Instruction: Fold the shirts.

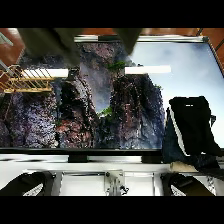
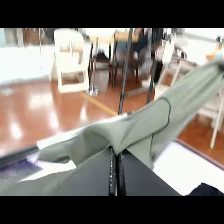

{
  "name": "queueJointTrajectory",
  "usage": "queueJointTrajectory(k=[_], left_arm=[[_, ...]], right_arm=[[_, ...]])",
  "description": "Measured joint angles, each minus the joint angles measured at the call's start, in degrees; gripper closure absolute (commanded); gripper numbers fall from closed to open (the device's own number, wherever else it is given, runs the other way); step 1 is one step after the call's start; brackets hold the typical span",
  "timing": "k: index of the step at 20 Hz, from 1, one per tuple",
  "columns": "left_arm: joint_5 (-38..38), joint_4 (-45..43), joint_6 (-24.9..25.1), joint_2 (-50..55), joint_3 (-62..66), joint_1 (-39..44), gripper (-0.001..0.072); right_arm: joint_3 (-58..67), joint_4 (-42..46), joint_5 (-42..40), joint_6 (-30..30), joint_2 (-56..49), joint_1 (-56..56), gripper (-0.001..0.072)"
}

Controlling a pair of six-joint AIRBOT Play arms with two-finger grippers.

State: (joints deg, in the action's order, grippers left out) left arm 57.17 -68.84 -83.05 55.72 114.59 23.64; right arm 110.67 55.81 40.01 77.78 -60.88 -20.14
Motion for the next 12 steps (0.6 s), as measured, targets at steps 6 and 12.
queueJointTrajectory(k=[6,12], left_arm=[[11.5,-0.6,0.2,-0.4,-14.7,0.0,0.0676],[13.3,-1.1,2.3,1.6,-33.7,0.0,0.0675]], right_arm=[[0.0,2.7,30.7,2.6,-3.8,0.1,0.0638],[-20.2,13.4,44.0,7.9,-6.1,-1.4,0.0638]])
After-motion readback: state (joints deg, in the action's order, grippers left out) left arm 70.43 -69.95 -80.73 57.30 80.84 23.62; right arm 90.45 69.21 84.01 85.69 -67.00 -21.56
